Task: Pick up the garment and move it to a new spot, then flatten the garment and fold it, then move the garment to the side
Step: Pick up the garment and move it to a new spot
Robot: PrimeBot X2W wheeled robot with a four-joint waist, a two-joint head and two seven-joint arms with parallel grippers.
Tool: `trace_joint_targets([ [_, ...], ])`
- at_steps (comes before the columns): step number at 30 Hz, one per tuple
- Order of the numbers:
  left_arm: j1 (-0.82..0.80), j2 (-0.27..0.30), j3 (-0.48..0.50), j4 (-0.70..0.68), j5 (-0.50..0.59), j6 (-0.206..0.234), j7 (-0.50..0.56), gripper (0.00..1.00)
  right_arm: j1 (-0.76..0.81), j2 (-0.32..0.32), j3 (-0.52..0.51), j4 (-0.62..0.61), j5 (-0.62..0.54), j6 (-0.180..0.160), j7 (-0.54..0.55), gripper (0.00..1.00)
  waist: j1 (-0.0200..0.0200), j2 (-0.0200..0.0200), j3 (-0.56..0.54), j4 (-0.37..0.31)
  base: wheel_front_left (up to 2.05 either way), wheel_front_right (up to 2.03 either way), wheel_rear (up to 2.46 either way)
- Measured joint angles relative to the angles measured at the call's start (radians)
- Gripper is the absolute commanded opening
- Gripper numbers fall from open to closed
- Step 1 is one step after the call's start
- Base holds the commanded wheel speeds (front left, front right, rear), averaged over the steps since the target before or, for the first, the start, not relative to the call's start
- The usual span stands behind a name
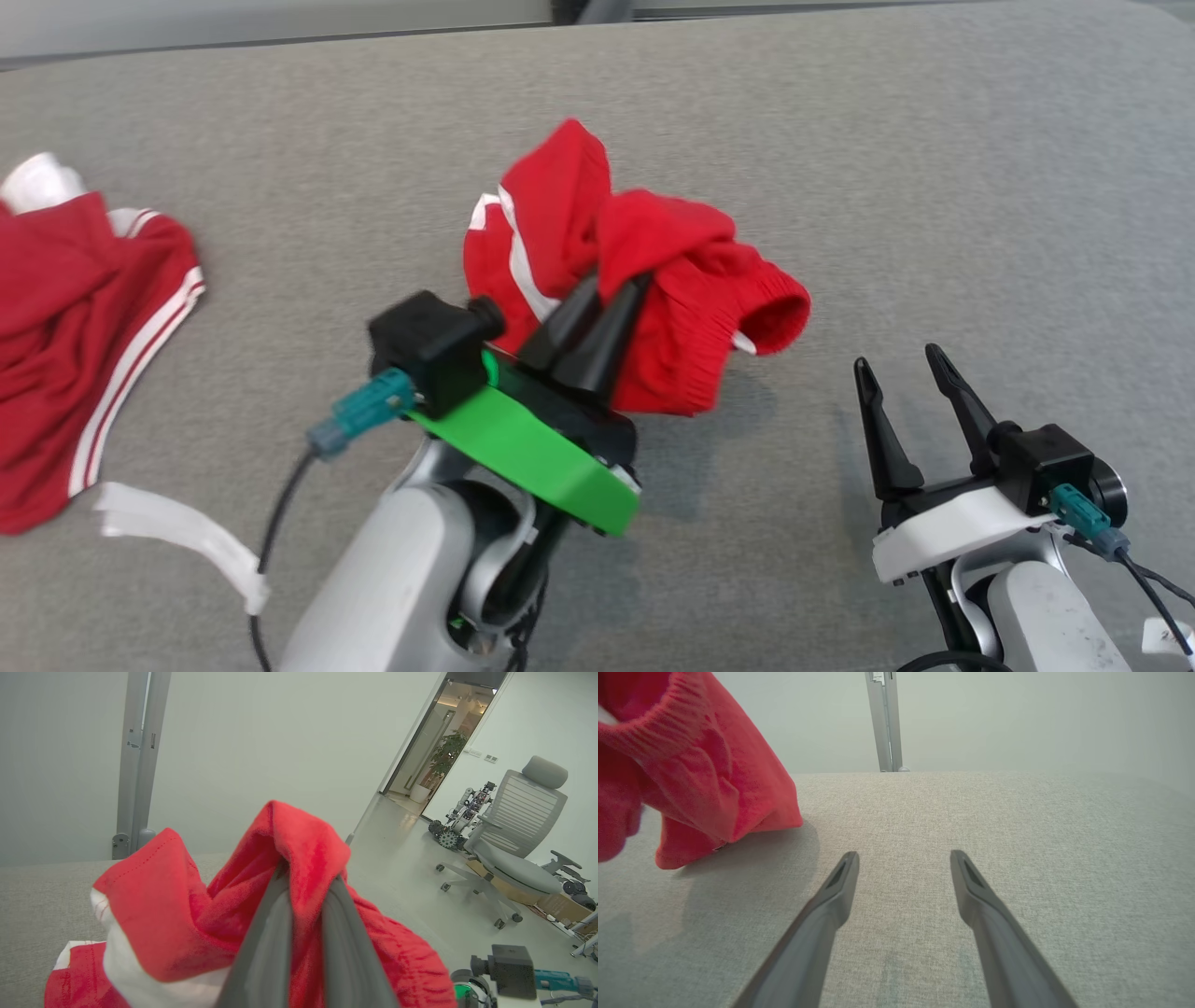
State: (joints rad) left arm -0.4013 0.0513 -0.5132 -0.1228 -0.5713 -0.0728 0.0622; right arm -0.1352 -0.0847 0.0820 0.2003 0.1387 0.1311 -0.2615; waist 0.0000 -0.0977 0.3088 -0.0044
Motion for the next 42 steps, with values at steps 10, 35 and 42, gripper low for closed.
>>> trace_joint_targets([
  [10, -0.107, -0.002, -0.183, 0.341, -0.061, 0.047, -0.13, 0.0, -0.009, 0.018, -0.017, 0.004, 0.009, 0.0, 0.0, 1.0, 0.0, 0.0001, 0.018, -0.157, 0.0, 0.0, 0.0],
  [35, -0.155, 0.01, -0.338, 0.536, -0.081, 0.186, -0.326, 1.0, 0.046, 0.015, -0.042, -0.031, -0.024, 0.0, 0.0, 1.0, 0.0, 0.0002, -0.055, -0.177, 0.0, 0.0, 0.0],
  [42, 0.097, 0.121, -0.17, 0.307, 0.047, 0.255, -0.327, 1.0, 0.111, 0.004, -0.071, -0.07, -0.038, 0.0, 0.0, 1.0, 0.0, 0.0002, -0.13, -0.127, 0.0, 0.0, 0.0],
])
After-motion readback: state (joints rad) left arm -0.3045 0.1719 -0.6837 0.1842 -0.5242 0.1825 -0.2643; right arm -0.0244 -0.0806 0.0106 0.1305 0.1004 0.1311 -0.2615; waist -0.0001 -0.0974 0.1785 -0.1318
